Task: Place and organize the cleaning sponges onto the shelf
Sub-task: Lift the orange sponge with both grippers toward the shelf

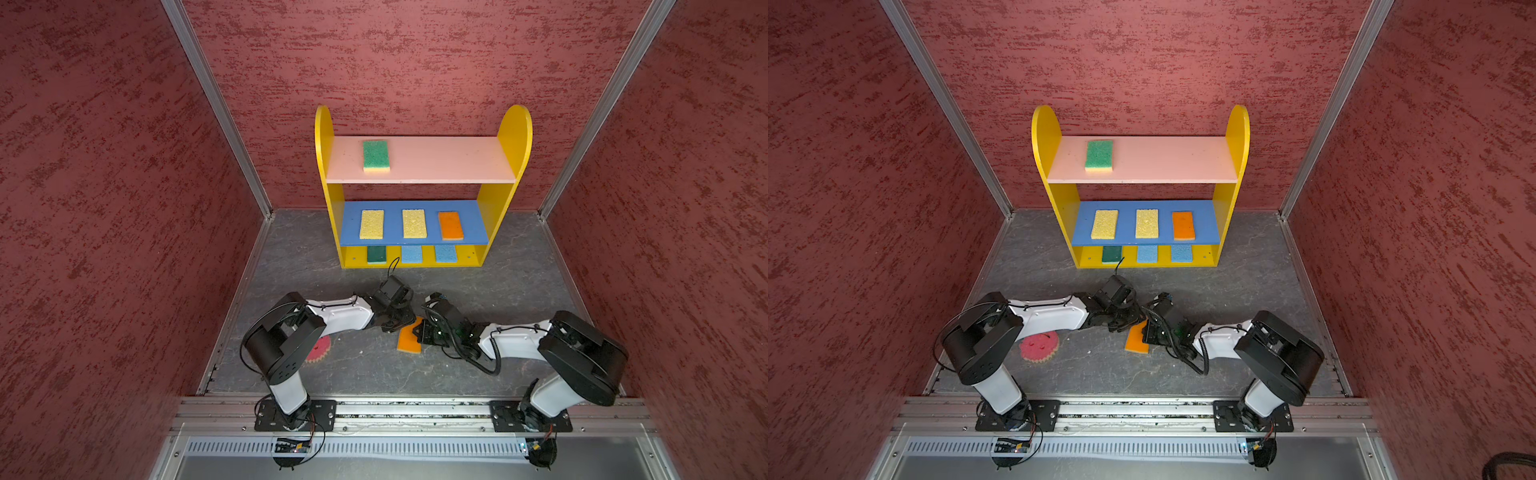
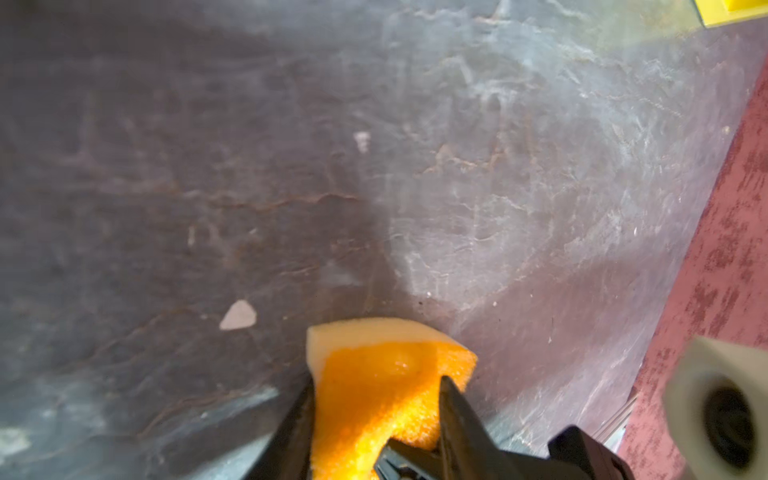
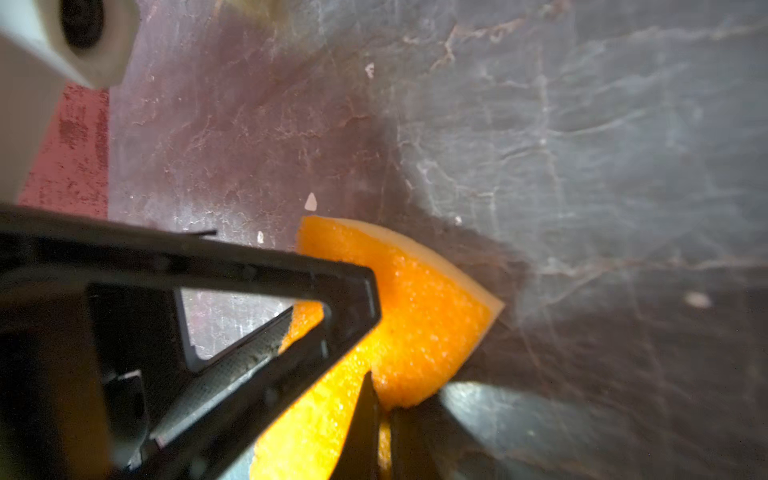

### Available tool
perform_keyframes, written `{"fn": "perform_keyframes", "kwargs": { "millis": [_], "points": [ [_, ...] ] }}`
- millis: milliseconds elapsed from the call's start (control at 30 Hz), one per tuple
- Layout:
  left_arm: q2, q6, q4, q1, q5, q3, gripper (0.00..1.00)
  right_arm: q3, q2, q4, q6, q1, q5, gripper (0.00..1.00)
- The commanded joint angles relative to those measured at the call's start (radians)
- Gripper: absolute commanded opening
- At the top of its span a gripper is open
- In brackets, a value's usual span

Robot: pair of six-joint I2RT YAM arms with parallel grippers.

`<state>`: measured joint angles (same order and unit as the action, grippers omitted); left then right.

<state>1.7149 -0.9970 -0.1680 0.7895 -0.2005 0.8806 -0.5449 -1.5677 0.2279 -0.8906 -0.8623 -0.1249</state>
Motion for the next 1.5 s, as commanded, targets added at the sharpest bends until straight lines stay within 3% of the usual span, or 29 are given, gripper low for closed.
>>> {"fn": "perform_keyframes", "kwargs": {
  "millis": [0,100,167,233,467,967,1167,1333,1467],
  "points": [
    [-0.020,-0.005,0.067,0.039,-0.111,0.015,0.35,-0.041,0.032,-0.130,0.056,-0.017,0.035,0.00],
    [-0.058,0.009,0.057,0.029,-0.111,0.020,0.40,-0.065,0.086,-0.189,0.086,-0.017,0.079,0.00],
    [-0.091,0.016,0.053,0.020,-0.111,0.018,0.57,-0.079,0.132,-0.224,0.111,-0.017,0.105,0.00],
    [-0.136,0.026,0.060,0.012,-0.111,0.012,0.68,-0.100,0.181,-0.267,0.136,-0.017,0.146,0.00],
    [-0.276,0.083,0.046,-0.012,-0.100,0.009,0.83,-0.159,0.291,-0.396,0.203,-0.013,0.264,0.00],
    [-0.429,0.097,0.086,-0.047,-0.124,-0.089,0.90,-0.182,0.443,-0.486,0.214,0.009,0.354,0.00],
    [-0.443,0.126,0.227,-0.059,-0.271,-0.077,0.94,-0.199,0.519,-0.444,0.233,0.044,0.239,0.00],
    [-0.441,0.151,0.204,-0.059,-0.290,-0.035,0.96,-0.248,0.571,-0.416,0.264,0.055,0.141,0.00],
    [-0.439,0.108,0.297,-0.059,-0.323,-0.053,0.93,-0.277,0.576,-0.390,0.265,0.058,0.075,0.00]
  ]
}}
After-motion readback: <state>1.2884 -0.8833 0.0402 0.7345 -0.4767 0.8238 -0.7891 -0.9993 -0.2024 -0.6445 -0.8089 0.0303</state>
